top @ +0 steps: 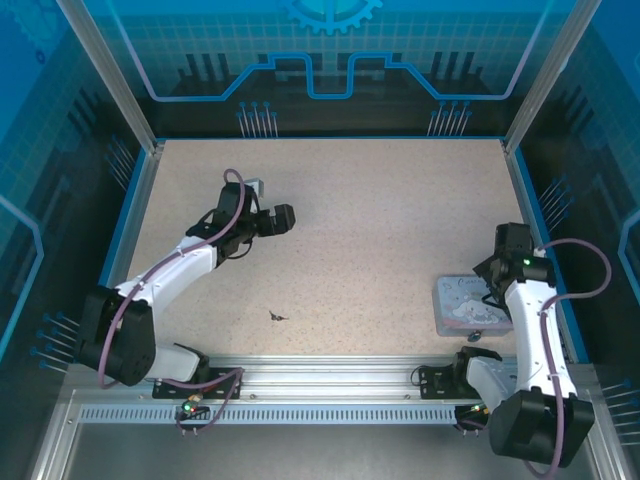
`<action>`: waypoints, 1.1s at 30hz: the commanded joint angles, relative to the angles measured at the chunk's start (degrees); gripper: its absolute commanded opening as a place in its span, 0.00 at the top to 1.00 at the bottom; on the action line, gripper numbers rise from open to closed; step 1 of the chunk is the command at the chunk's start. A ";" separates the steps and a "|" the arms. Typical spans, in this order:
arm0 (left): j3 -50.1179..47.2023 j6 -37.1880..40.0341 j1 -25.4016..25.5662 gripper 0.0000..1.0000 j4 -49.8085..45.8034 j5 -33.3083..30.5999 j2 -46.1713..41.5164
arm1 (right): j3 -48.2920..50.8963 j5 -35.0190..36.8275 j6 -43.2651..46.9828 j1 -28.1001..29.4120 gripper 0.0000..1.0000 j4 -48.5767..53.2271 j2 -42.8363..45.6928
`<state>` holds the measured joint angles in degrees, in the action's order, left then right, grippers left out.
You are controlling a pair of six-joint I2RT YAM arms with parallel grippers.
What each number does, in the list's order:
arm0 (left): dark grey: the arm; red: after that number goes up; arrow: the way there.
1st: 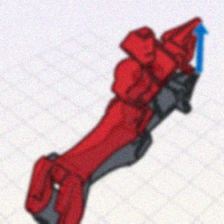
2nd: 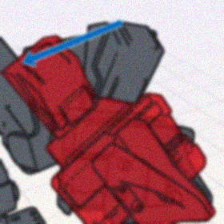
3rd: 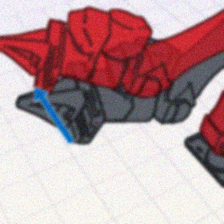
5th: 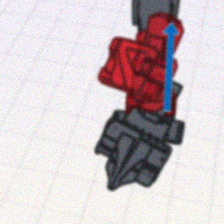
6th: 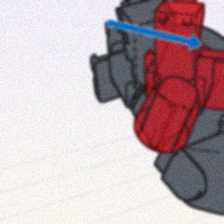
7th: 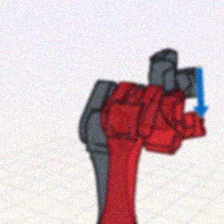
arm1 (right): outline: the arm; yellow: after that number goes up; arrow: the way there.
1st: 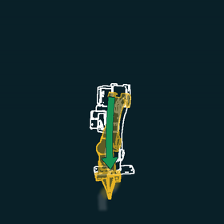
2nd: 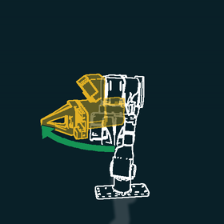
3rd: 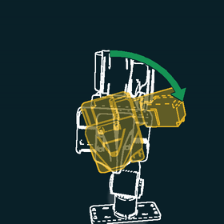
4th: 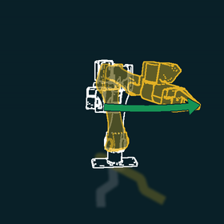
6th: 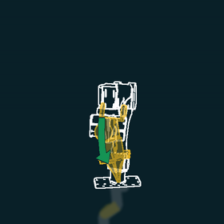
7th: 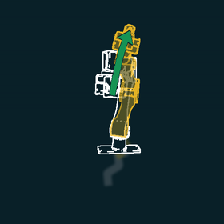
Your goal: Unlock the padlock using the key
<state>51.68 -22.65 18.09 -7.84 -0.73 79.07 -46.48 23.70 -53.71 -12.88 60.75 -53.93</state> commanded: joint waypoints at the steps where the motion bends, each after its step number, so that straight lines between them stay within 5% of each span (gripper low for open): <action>1: 1.54 -1.83 0.46 0.01 0.38 3.07 -2.45 | 2.40 -4.70 -2.01 -1.43 0.00 -2.16 -0.44; 19: 2.26 -4.26 1.58 0.01 -0.07 4.01 -5.98 | 8.05 -16.58 -4.06 0.33 0.00 -17.21 -11.21; 33: 3.50 -4.99 2.35 0.01 -0.73 3.57 -5.33 | -6.00 -15.09 -17.71 29.88 0.00 -23.32 -27.39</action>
<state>53.23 -26.61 19.51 -7.73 2.02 74.50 -50.96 18.61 -65.34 11.90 40.82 -75.99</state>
